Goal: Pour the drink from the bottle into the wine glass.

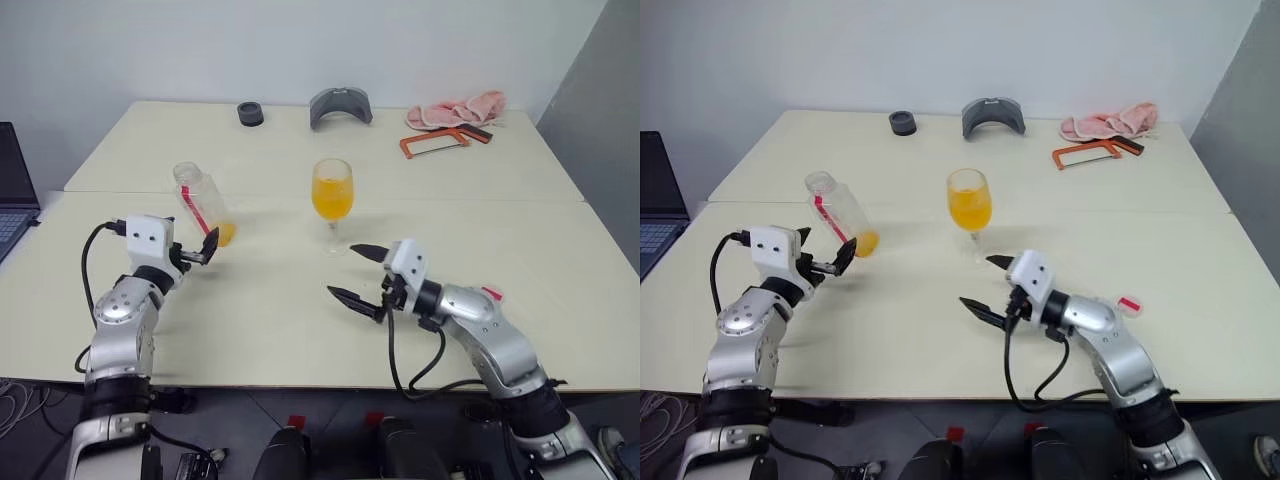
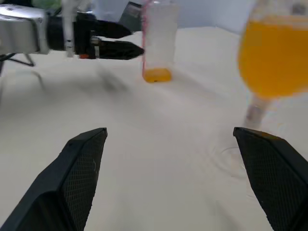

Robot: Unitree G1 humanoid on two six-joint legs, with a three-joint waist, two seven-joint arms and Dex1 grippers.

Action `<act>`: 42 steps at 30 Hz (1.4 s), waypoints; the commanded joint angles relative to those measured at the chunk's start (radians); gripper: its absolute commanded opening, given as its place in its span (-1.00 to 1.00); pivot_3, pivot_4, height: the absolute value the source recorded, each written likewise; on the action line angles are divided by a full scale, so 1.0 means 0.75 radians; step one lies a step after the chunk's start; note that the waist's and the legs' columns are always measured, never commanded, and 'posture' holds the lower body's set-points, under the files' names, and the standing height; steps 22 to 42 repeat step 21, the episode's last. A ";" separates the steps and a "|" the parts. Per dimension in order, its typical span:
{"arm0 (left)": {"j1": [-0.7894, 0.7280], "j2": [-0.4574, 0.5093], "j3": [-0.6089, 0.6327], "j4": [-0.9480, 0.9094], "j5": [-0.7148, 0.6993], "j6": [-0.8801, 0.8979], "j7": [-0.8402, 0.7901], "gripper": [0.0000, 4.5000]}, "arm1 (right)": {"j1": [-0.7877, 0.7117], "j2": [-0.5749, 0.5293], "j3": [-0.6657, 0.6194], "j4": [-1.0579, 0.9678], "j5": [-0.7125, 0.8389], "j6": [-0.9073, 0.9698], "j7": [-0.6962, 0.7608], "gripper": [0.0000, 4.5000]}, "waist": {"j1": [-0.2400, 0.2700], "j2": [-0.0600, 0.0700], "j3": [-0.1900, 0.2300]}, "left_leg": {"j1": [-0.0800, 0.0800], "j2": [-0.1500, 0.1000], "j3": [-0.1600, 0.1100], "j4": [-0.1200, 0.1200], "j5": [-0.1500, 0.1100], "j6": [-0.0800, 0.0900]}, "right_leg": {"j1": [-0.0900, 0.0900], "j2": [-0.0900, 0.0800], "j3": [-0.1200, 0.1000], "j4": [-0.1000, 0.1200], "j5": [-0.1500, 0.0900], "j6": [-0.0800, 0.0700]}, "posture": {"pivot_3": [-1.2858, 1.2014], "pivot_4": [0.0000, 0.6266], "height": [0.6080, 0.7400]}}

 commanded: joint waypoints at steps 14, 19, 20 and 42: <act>0.305 -0.169 -0.012 -0.467 0.013 0.006 0.142 0.99 | 0.129 0.288 -0.309 0.365 -0.175 -0.478 -0.548 1.00 | 0.008 0.000 0.000 | 0.004 0.001 0.006 -0.003 0.000 0.000 | 0.001 0.001 0.004 -0.001 0.000 0.000 | 0.03 -0.52 1.00; 0.355 -0.193 -0.037 -0.509 0.024 -0.001 0.140 0.99 | 0.115 0.276 -0.311 0.389 -0.179 -0.485 -0.533 1.00 | 0.008 0.000 0.000 | 0.005 0.001 0.009 -0.004 0.000 0.000 | 0.001 0.002 0.005 -0.002 0.000 0.000 | 0.03 -0.52 1.00; 0.361 -0.193 -0.040 -0.510 0.023 -0.009 0.134 0.99 | 0.113 0.273 -0.309 0.391 -0.181 -0.483 -0.529 1.00 | 0.008 0.000 0.000 | 0.005 0.001 0.009 -0.004 0.000 0.000 | 0.001 0.002 0.005 -0.002 0.000 0.000 | 0.03 -0.52 1.00; 0.367 -0.197 -0.039 -0.511 0.008 -0.018 0.118 0.99 | 0.111 0.270 -0.307 0.392 -0.182 -0.481 -0.525 1.00 | 0.008 0.000 0.000 | 0.005 0.001 0.009 -0.004 0.000 0.000 | 0.002 0.002 0.005 -0.002 0.000 0.000 | 0.03 -0.52 1.00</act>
